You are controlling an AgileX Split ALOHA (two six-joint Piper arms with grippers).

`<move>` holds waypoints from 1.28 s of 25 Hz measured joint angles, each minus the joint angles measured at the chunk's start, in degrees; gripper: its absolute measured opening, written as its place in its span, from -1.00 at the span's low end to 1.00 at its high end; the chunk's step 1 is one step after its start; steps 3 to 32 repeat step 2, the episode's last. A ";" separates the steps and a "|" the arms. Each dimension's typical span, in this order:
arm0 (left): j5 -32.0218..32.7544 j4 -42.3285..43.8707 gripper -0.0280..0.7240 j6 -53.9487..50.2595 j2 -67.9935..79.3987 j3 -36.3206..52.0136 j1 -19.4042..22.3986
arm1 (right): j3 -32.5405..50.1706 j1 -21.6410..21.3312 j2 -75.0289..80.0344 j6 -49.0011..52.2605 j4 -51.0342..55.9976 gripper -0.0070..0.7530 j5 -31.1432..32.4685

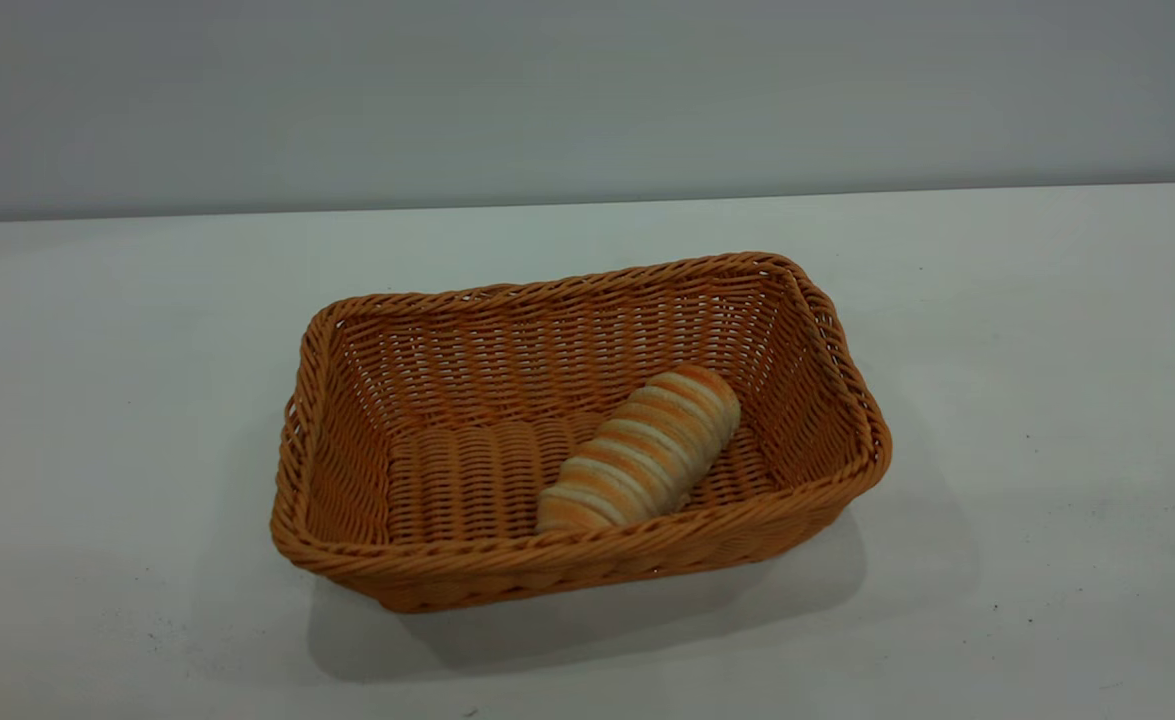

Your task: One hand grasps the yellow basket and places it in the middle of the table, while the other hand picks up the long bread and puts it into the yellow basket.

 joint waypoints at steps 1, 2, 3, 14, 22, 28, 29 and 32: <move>0.00 0.00 0.18 0.00 0.00 0.00 0.00 | 0.00 0.00 0.00 0.00 0.00 -0.11 0.00; 0.00 0.00 0.18 0.00 0.00 0.00 0.00 | 0.00 0.00 0.00 0.00 0.00 -0.11 0.00; 0.00 0.00 0.18 0.00 0.00 0.00 0.00 | 0.00 0.00 0.00 0.00 0.00 -0.11 0.00; 0.00 0.00 0.18 0.00 0.00 0.00 0.00 | 0.00 0.00 0.00 0.00 0.00 -0.11 0.00; 0.00 0.00 0.18 0.00 0.00 0.00 0.00 | 0.00 0.00 0.00 0.00 0.00 -0.11 0.00; 0.00 0.00 0.18 0.00 0.00 0.00 0.00 | 0.00 0.00 0.00 0.00 0.00 -0.11 0.00; 0.00 0.00 0.18 0.00 0.00 0.00 0.00 | 0.00 0.00 0.00 0.00 0.00 -0.11 0.00; 0.00 0.00 0.18 0.00 0.00 0.00 0.00 | 0.00 0.00 0.00 0.00 0.00 -0.11 0.00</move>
